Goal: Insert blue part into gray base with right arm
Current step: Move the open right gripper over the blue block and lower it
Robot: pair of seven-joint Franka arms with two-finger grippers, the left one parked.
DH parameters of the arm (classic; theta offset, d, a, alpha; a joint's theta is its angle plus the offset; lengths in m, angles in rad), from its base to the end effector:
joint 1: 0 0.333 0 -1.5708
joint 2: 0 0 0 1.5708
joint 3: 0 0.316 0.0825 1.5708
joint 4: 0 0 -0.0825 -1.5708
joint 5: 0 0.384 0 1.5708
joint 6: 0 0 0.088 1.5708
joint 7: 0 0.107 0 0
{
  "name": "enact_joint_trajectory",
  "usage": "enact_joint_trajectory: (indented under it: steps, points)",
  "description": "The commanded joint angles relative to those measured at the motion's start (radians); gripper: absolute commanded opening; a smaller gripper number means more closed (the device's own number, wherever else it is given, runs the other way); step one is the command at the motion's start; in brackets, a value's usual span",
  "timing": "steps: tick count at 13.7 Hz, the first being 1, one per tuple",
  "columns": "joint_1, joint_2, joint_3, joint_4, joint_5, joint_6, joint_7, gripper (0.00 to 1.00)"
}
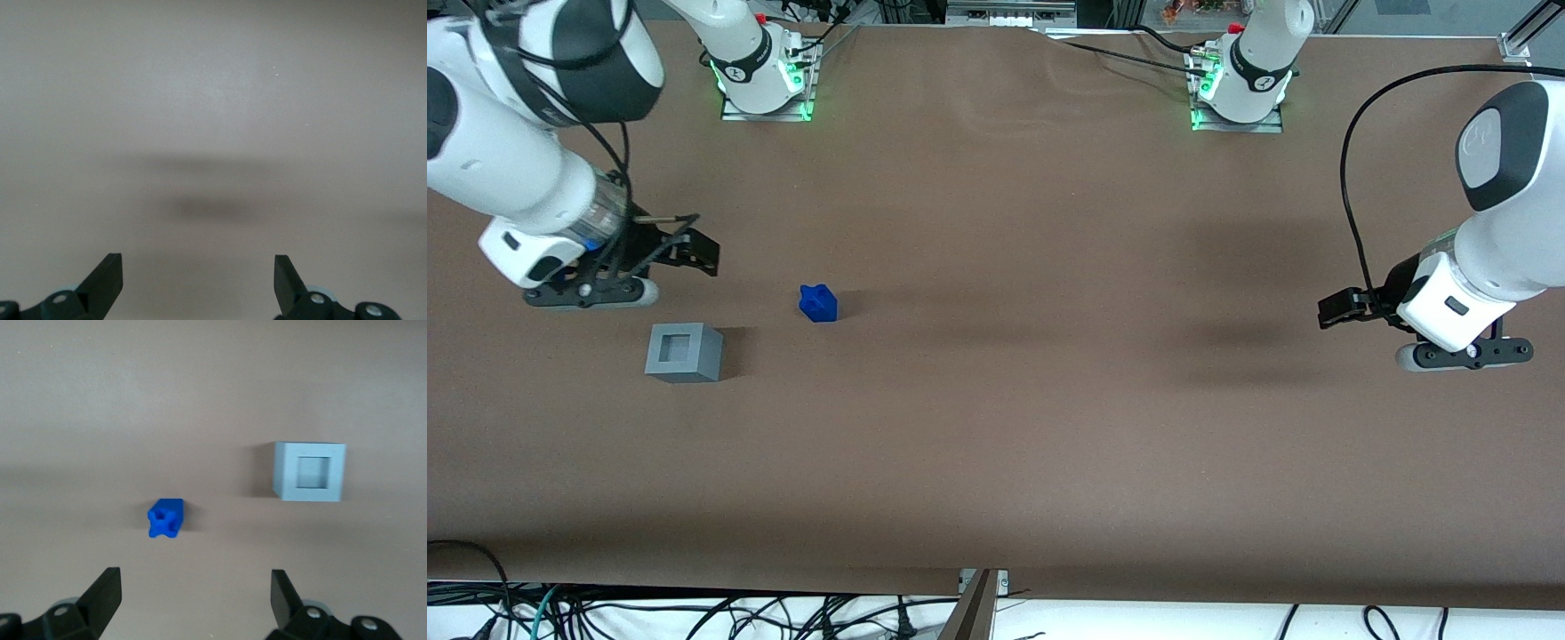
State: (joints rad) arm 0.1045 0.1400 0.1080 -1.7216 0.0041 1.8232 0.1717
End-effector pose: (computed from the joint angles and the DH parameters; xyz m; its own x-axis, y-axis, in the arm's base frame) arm 0.5881 0.1241 0.4935 0.9984 0.0391 -0.0403 0.0387 -0.9992 -0.0123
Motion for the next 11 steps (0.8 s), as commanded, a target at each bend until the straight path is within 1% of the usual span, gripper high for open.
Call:
enact_joint_trajectory:
  steps: [1, 5, 11]
  points:
    - [-0.002, -0.02, 0.034, -0.125, 0.014, 0.132, 0.058, 0.99]
    - [0.0, -0.01, 0.07, -0.327, 0.014, 0.413, 0.098, 0.99]
    - [0.003, 0.062, 0.13, -0.505, 0.013, 0.7, 0.121, 0.99]
